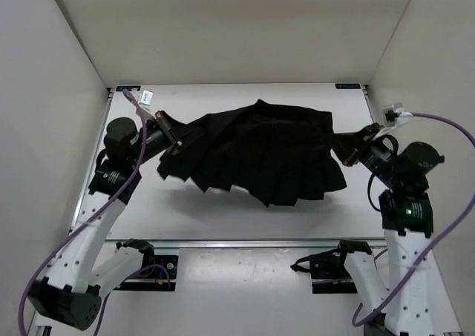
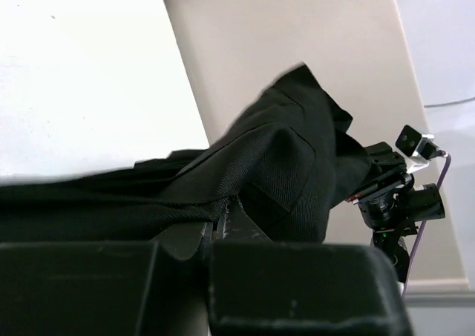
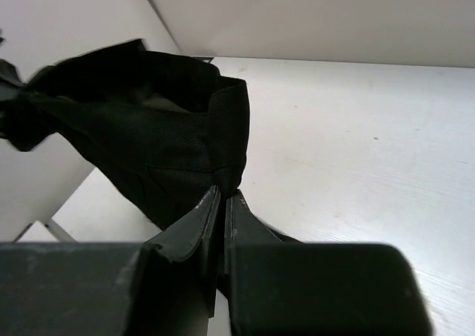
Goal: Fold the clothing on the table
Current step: Flatten the skirt out
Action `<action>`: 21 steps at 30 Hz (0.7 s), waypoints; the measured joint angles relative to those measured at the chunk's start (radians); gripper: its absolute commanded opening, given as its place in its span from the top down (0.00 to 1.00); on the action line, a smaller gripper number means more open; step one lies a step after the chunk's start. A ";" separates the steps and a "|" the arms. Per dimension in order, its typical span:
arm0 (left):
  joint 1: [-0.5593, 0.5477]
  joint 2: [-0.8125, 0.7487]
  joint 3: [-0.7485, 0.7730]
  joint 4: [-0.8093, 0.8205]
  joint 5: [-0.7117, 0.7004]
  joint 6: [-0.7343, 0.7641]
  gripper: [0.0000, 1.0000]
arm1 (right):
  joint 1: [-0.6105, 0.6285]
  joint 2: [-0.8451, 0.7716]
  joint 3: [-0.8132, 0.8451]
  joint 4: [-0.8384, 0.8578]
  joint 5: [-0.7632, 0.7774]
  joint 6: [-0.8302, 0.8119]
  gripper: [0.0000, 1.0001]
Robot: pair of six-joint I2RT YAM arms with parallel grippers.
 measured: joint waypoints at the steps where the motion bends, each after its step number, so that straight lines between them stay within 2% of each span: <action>1: 0.008 0.023 0.000 0.013 0.007 -0.005 1.00 | 0.008 0.024 -0.002 0.025 -0.010 0.010 1.00; 4: 0.043 0.142 0.017 0.061 0.036 -0.020 1.00 | 0.068 0.161 0.005 0.109 -0.005 0.027 1.00; 7: 0.084 0.336 0.111 0.096 0.085 -0.036 1.00 | 0.141 0.351 0.092 0.145 0.021 0.017 1.00; 11: 0.130 0.626 0.400 0.110 0.151 -0.029 1.00 | 0.156 0.605 0.289 0.173 0.031 0.011 1.00; 13: 0.156 0.714 0.531 0.120 0.181 -0.027 1.00 | 0.150 0.669 0.380 0.181 0.037 0.005 1.00; 15: 0.183 0.744 0.595 0.141 0.206 -0.028 1.00 | 0.144 0.702 0.459 0.191 0.039 -0.003 0.99; 18: 0.223 0.718 0.576 0.195 0.247 -0.036 1.00 | 0.137 0.694 0.494 0.219 0.037 -0.018 1.00; 20: 0.235 0.667 0.476 0.270 0.264 -0.042 0.97 | 0.137 0.650 0.432 0.247 0.037 -0.028 1.00; 21: 0.236 0.623 0.387 0.307 0.274 -0.047 0.95 | 0.137 0.617 0.370 0.266 0.037 -0.033 0.96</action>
